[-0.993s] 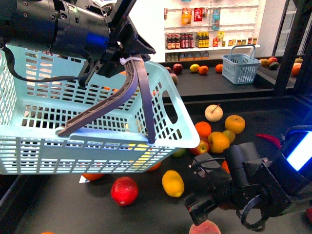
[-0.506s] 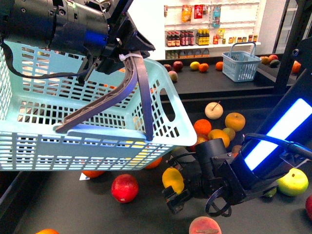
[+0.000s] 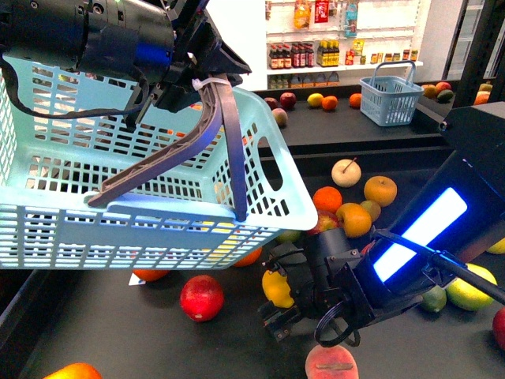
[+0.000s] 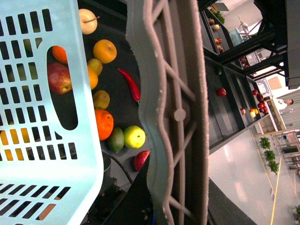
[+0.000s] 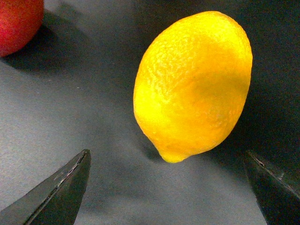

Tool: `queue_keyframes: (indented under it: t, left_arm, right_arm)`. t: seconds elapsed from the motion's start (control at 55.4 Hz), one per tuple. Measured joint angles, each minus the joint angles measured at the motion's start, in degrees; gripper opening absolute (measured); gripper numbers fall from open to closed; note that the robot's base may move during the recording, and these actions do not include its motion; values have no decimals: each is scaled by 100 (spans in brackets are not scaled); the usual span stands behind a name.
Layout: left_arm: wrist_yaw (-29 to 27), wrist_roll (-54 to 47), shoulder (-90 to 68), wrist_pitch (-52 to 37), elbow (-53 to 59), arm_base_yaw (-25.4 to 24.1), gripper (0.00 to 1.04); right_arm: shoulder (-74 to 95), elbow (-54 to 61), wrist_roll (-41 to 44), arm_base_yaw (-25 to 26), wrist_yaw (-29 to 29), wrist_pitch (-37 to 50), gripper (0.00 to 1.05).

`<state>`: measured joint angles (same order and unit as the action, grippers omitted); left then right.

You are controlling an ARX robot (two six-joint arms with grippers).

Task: Pick lemon from shelf

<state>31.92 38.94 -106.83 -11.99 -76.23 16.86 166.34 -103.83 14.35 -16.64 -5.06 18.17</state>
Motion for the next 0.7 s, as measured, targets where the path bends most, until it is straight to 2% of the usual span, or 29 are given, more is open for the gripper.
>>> queue_keyframes:
  t: [0.379, 0.578, 0.632, 0.704]
  left_arm:
    - [-2, 0, 0, 0, 0, 0, 12]
    - [0, 0, 0, 0, 0, 0, 12]
    - [0, 0, 0, 0, 0, 0, 12]
    - [0, 0, 0, 0, 0, 0, 12]
  right_arm:
    - [352, -625, -87, -55, 205, -184, 97]
    - [365, -684, -142, -81, 214, -166, 70]
    - [365, -684, -146, -83, 199, -162, 64]
    - [365, -667, -146, -83, 201, -129, 62]
